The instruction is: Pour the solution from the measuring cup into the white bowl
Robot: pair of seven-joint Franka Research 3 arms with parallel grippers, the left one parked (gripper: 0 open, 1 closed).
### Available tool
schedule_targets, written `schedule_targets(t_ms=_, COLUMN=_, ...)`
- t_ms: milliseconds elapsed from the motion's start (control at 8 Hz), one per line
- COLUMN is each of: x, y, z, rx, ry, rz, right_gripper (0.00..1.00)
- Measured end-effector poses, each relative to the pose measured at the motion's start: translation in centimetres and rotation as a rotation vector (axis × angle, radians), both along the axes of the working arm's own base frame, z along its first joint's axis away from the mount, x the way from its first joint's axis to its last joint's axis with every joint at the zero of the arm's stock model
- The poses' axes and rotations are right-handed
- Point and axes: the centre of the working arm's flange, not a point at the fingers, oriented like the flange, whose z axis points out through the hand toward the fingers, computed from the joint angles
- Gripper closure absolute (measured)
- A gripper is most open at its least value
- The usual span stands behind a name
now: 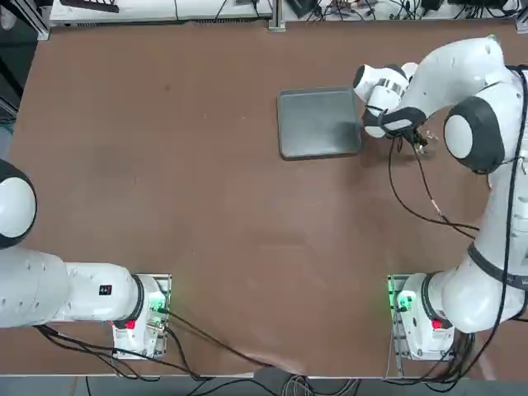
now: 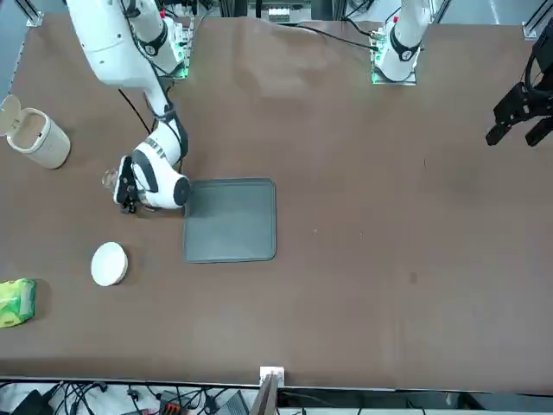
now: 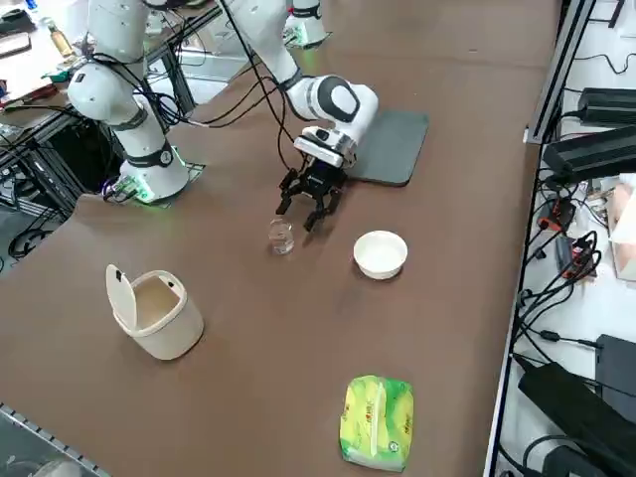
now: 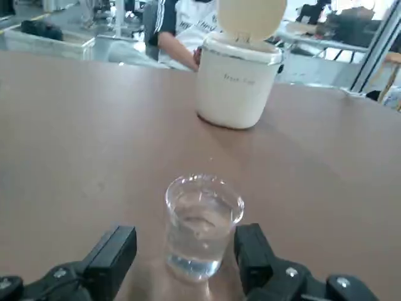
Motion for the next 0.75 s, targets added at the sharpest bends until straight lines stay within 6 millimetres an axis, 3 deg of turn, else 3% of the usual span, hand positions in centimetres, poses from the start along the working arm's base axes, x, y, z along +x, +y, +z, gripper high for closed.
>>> schedule_targets(t_ms=750, x=-0.5, y=-1.5, z=-2.6, rx=-0.077, ry=0.011, rz=-0.054, right_gripper=0.04)
